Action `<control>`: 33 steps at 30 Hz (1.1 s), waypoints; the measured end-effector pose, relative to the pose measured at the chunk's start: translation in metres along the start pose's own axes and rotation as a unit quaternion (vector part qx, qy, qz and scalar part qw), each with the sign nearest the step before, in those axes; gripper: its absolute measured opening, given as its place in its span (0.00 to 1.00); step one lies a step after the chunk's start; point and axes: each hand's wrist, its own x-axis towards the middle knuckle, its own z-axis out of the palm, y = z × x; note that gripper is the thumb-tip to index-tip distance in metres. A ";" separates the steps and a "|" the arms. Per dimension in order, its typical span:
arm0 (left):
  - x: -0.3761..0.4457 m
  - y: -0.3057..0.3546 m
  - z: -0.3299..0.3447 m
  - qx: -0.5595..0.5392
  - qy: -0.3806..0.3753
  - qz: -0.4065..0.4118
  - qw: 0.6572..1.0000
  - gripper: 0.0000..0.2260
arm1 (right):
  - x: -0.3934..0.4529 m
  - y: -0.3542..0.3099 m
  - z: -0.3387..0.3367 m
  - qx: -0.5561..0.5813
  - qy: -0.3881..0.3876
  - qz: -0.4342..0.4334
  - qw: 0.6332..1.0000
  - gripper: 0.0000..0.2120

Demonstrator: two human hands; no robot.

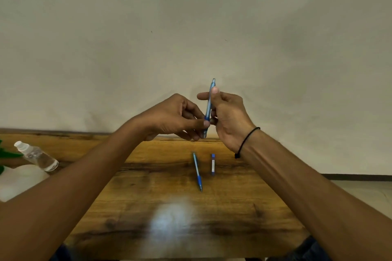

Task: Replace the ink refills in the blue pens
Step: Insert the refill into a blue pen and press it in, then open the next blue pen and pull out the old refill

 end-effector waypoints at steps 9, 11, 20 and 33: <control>0.016 -0.028 -0.003 0.266 -0.022 -0.142 0.953 0.12 | 0.027 0.055 0.005 -0.257 -0.024 -0.015 0.966 0.09; 0.015 -0.035 -0.003 0.454 0.035 -0.141 0.879 0.14 | 0.034 0.071 0.014 -0.320 -0.037 0.001 0.947 0.12; 0.017 -0.047 -0.005 0.586 0.064 -0.133 0.797 0.18 | 0.046 0.156 0.045 -0.451 -0.129 0.070 0.880 0.17; 0.017 -0.047 -0.007 0.596 0.062 -0.113 0.793 0.19 | 0.063 0.172 0.037 -0.579 -0.128 0.018 0.805 0.22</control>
